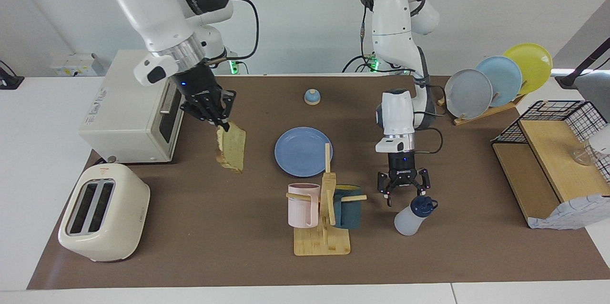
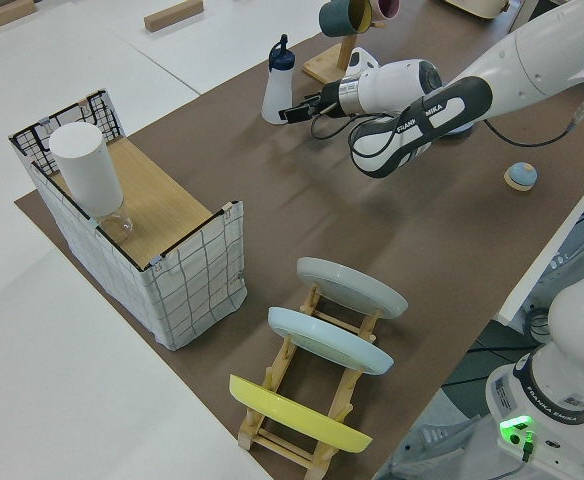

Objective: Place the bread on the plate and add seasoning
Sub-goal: 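Carry the bread over the plate while the left gripper approaches the bottle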

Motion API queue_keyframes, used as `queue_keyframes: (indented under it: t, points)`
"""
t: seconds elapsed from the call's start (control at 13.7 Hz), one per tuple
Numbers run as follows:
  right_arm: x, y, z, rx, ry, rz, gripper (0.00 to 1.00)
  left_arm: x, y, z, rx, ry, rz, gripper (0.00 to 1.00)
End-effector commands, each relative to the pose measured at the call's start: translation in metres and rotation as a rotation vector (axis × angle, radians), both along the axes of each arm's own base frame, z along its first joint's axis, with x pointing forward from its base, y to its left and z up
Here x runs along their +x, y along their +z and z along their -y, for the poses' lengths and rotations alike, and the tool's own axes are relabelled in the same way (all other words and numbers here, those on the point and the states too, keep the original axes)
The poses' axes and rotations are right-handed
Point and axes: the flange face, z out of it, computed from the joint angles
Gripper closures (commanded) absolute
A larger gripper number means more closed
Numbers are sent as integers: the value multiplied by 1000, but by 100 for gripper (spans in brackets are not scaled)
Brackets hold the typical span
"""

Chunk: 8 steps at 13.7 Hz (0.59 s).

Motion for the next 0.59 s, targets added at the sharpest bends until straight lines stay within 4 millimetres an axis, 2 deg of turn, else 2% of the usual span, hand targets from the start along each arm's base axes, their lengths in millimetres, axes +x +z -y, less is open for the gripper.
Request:
queue_keyframes:
  t: [0.0, 0.15, 0.29, 0.44, 0.51]
  points:
    - [-57, -39, -60, 51, -8, 15, 100, 18, 7, 3, -10, 10, 0, 0]
    - [-70, -57, -89, 53, 16, 7, 100, 26, 11, 4, -13, 13, -18, 0]
    - [-82, -91, -100, 61, 10, 41, 100, 27, 9, 4, -7, 12, -34, 0]
    - [-100, -129, -128, 54, 30, 29, 100, 37, 14, 6, -3, 8, -55, 0]
    - [-115, -143, -149, 54, 56, 23, 100, 43, 19, 7, -7, 10, -57, 0]
